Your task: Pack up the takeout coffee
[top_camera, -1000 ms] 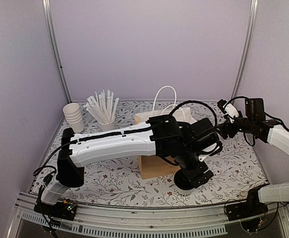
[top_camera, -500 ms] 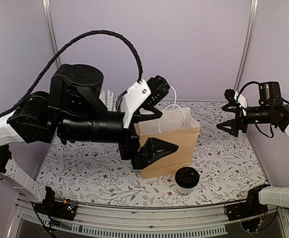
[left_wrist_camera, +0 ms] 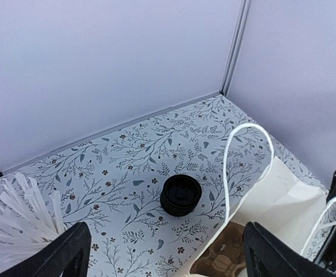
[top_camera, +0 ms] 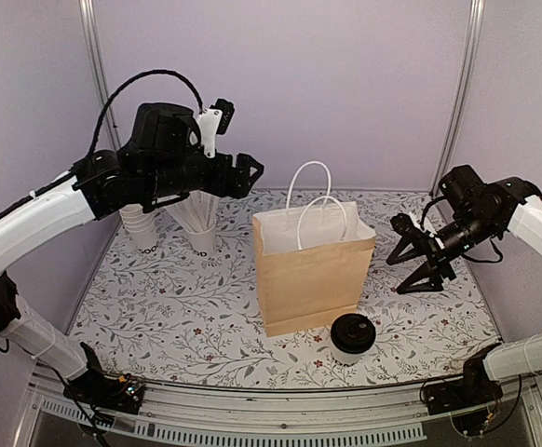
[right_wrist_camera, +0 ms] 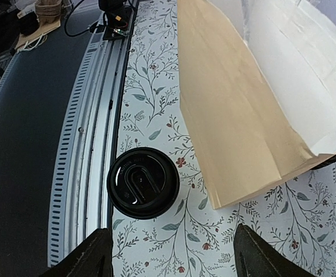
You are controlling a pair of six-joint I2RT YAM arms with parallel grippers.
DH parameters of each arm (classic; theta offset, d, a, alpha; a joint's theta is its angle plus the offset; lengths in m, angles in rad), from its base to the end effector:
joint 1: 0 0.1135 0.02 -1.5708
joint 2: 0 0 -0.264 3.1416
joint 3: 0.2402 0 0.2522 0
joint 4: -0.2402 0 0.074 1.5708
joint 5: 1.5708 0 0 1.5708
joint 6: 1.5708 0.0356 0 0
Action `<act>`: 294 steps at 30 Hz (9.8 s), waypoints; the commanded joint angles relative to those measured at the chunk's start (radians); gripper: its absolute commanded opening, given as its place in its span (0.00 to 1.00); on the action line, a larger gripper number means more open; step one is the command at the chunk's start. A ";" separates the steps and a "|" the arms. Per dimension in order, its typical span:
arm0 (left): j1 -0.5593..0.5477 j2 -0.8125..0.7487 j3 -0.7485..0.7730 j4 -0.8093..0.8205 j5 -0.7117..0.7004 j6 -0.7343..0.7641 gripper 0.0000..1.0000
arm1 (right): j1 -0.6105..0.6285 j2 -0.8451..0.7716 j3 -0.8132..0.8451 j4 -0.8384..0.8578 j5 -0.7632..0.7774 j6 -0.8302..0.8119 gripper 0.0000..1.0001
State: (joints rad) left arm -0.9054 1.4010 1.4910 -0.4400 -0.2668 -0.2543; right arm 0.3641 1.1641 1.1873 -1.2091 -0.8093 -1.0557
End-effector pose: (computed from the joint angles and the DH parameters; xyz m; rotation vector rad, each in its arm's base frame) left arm 0.2023 -0.2426 0.4183 0.4467 1.8911 -0.5243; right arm 0.1740 0.0939 0.3303 -1.7157 1.6893 0.8083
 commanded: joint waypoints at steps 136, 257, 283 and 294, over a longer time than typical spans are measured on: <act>0.031 0.334 0.210 -0.149 0.468 0.234 0.62 | -0.178 0.197 0.594 0.076 0.256 0.003 0.41; 0.124 0.325 -0.212 0.311 0.598 0.027 0.69 | 0.771 0.019 -0.024 0.395 0.932 -0.073 0.30; -0.379 0.240 0.219 -0.320 0.154 0.086 0.60 | 0.770 0.054 -0.037 0.416 0.959 0.085 0.30; -0.383 0.296 0.260 -0.385 0.138 0.101 0.36 | 0.771 -0.044 -0.143 0.436 0.975 0.047 0.30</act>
State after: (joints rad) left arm -1.2762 1.6638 1.7176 -0.7811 -0.1181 -0.1646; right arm 1.1313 1.1603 1.0767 -0.8009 0.1486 -0.9913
